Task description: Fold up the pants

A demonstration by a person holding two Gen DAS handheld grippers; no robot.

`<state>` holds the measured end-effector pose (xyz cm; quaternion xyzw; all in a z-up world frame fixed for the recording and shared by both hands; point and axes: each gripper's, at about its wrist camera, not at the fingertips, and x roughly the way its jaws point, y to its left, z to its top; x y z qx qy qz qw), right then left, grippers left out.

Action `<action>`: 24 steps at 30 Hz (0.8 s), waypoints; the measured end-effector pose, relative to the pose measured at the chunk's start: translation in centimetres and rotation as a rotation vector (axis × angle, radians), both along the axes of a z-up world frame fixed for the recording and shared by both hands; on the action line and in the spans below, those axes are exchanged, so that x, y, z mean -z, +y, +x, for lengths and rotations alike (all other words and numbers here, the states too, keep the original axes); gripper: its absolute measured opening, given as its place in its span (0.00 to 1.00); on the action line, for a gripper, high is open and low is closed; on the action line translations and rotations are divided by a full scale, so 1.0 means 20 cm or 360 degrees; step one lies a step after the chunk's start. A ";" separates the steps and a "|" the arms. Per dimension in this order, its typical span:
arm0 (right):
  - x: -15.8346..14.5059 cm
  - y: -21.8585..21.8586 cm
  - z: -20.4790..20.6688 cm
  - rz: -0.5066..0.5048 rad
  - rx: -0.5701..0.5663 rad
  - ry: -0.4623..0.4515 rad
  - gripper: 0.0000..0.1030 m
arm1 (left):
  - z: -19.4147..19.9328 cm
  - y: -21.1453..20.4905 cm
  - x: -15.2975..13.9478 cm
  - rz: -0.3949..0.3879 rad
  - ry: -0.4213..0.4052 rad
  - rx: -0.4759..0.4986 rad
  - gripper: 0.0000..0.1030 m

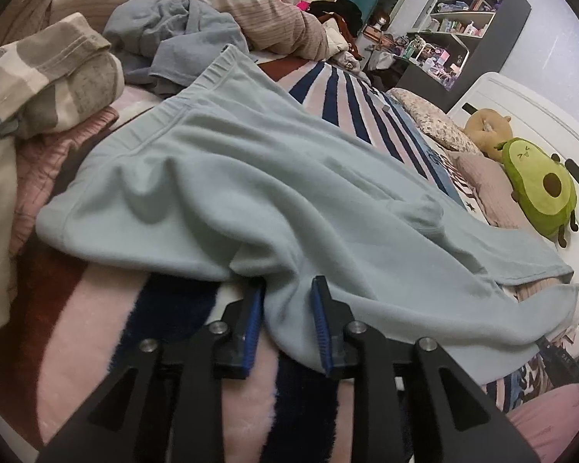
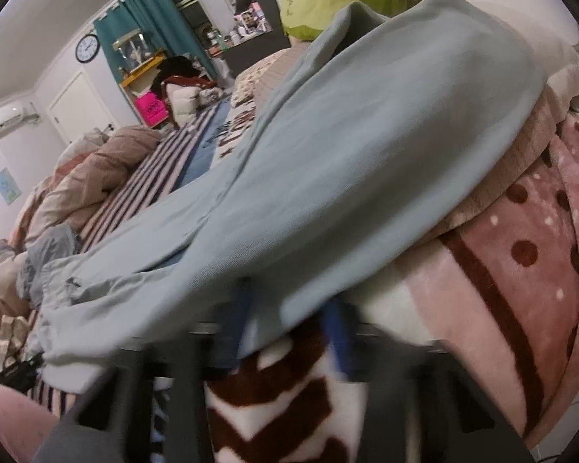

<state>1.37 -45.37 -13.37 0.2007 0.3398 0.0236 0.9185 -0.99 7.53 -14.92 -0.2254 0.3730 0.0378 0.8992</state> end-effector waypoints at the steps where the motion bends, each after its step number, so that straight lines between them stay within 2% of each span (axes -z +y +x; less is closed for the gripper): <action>1: 0.00 0.01 -0.01 -0.0008 -0.0012 -0.0006 0.06 | 0.00 0.00 0.00 -0.0006 0.0000 -0.0003 0.20; 13: -0.10 -0.04 -0.21 0.0002 0.0072 -0.0144 0.03 | -0.02 -0.01 -0.03 0.0072 0.0041 0.0009 0.20; 18: -0.09 -0.10 -0.28 0.0079 0.0069 -0.0144 0.03 | 0.00 -0.05 -0.05 0.0117 0.0063 0.0030 0.21; 20: -0.06 -0.13 -0.26 0.0055 0.0109 -0.0100 0.06 | 0.01 -0.06 -0.05 0.0118 0.0068 0.0036 0.24; 21: -0.05 -0.14 -0.25 0.0071 0.0122 -0.0083 0.07 | 0.01 -0.06 -0.05 0.0119 0.0066 0.0033 0.31; 22: -0.03 -0.17 -0.24 0.0106 0.0126 -0.0057 0.16 | 0.02 -0.06 -0.05 0.0117 0.0061 0.0027 0.40; 23: -0.01 -0.19 -0.23 0.0140 0.0127 -0.0047 0.35 | 0.02 -0.07 -0.05 0.0106 0.0057 0.0028 0.42; 24: 0.00 -0.22 -0.21 0.0184 0.0125 -0.0061 0.39 | 0.02 -0.07 -0.04 0.0098 0.0056 0.0032 0.46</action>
